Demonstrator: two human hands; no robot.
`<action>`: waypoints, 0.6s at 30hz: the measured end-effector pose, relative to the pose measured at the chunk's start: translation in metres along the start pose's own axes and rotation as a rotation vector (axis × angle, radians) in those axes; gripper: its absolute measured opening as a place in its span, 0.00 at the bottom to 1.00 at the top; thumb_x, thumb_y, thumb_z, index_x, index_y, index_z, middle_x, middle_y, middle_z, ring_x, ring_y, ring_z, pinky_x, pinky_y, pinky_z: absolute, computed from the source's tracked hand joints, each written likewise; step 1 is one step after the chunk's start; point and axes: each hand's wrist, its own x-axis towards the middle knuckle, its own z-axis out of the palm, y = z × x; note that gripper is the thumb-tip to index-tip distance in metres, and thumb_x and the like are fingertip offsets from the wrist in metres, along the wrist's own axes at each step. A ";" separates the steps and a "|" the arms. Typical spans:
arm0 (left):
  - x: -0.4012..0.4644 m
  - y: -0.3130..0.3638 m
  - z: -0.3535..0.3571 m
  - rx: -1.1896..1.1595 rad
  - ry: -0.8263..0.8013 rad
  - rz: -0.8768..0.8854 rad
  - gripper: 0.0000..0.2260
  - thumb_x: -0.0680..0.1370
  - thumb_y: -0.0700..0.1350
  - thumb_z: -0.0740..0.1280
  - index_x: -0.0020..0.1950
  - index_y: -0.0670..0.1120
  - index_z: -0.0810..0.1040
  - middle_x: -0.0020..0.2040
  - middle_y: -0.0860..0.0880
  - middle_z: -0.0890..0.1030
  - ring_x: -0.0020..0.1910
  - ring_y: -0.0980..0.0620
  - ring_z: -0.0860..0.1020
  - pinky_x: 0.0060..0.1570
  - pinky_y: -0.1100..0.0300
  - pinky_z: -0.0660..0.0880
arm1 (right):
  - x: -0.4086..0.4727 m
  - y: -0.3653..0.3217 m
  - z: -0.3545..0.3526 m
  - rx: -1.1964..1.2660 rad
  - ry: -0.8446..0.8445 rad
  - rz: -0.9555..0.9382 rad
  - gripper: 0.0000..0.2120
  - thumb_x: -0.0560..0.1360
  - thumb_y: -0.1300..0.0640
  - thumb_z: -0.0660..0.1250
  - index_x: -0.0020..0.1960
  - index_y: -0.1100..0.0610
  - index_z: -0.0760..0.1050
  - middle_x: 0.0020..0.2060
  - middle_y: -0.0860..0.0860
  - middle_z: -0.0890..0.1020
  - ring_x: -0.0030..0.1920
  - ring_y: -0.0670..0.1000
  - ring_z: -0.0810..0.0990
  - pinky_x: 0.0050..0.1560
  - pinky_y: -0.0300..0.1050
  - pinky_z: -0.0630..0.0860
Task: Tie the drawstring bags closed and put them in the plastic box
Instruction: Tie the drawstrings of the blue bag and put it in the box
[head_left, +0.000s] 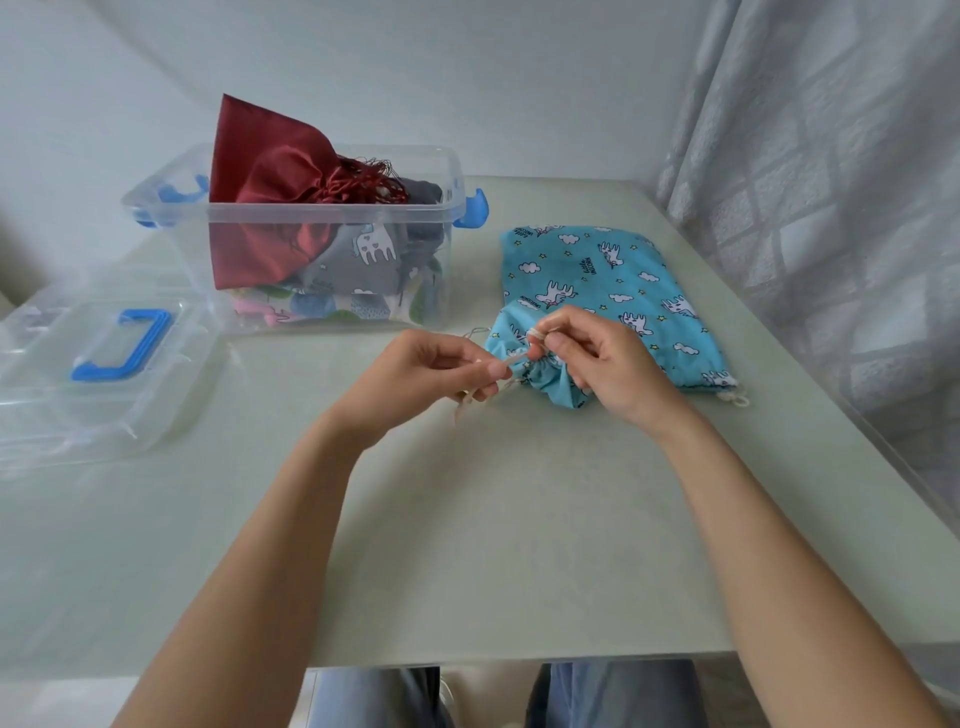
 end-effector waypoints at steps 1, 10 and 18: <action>-0.001 0.000 -0.001 -0.013 -0.013 0.016 0.12 0.68 0.49 0.69 0.45 0.42 0.83 0.33 0.53 0.82 0.34 0.59 0.76 0.40 0.67 0.73 | 0.000 0.000 0.000 -0.017 0.001 -0.003 0.07 0.79 0.64 0.60 0.49 0.54 0.74 0.39 0.45 0.81 0.28 0.39 0.73 0.30 0.33 0.68; -0.002 0.000 0.003 -0.027 -0.034 0.123 0.13 0.72 0.39 0.68 0.55 0.42 0.80 0.47 0.37 0.81 0.44 0.49 0.79 0.48 0.58 0.74 | -0.001 0.000 0.002 -0.044 0.069 0.009 0.02 0.77 0.62 0.65 0.47 0.57 0.72 0.38 0.46 0.83 0.23 0.43 0.70 0.27 0.35 0.68; 0.005 -0.005 0.014 0.087 -0.037 0.197 0.16 0.73 0.36 0.68 0.56 0.52 0.78 0.40 0.56 0.80 0.41 0.59 0.78 0.49 0.65 0.75 | -0.002 -0.003 0.006 -0.043 0.105 0.065 0.04 0.75 0.59 0.67 0.43 0.59 0.74 0.27 0.42 0.80 0.22 0.42 0.71 0.27 0.31 0.67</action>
